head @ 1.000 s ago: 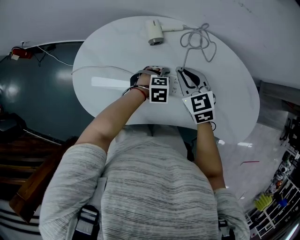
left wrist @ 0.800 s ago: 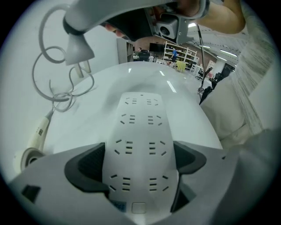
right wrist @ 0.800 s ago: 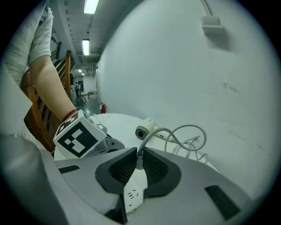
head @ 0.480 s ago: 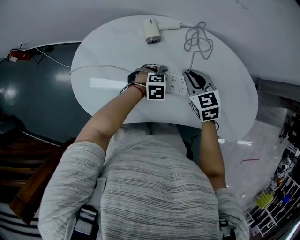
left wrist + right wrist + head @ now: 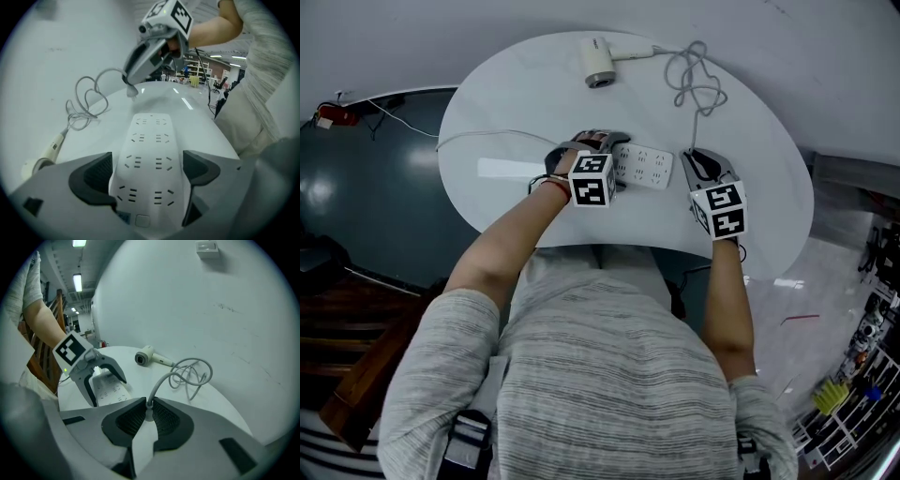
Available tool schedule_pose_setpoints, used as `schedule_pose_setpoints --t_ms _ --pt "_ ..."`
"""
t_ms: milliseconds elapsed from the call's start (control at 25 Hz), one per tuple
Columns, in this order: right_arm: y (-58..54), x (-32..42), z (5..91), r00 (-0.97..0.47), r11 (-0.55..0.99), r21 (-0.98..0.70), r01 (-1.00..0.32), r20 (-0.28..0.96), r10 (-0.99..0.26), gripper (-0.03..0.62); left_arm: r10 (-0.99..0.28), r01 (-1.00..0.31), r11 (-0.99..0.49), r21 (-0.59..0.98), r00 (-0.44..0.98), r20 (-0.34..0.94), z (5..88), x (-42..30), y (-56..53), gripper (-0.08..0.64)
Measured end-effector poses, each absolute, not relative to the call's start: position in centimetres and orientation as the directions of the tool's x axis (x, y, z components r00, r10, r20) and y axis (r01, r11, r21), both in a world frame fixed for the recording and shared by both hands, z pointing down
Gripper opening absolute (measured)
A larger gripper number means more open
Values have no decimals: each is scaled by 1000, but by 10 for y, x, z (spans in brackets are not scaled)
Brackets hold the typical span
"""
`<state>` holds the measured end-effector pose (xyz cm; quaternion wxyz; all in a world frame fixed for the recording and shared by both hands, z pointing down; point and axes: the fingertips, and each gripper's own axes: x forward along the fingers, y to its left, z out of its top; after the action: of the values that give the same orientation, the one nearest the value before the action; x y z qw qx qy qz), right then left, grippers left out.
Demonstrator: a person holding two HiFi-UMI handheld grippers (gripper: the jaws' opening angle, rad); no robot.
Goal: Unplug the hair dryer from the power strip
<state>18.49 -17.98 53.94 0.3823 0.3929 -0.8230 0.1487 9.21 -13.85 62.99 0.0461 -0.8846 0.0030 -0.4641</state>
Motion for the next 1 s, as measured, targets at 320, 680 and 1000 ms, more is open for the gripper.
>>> schedule_pose_setpoints --t_ms 320,680,1000 --pt "-158 212 579 -362 591 -45 -805 827 -431 54 -149 -134 -988 -73 736 660 580 98 -131 462" --pt "-155 223 599 -342 548 -94 -831 863 -371 55 -227 -315 -943 109 847 481 532 94 -133 451" --pt "-163 221 608 -323 547 -86 -833 878 -353 65 -293 -376 -902 212 894 338 495 86 -137 25"
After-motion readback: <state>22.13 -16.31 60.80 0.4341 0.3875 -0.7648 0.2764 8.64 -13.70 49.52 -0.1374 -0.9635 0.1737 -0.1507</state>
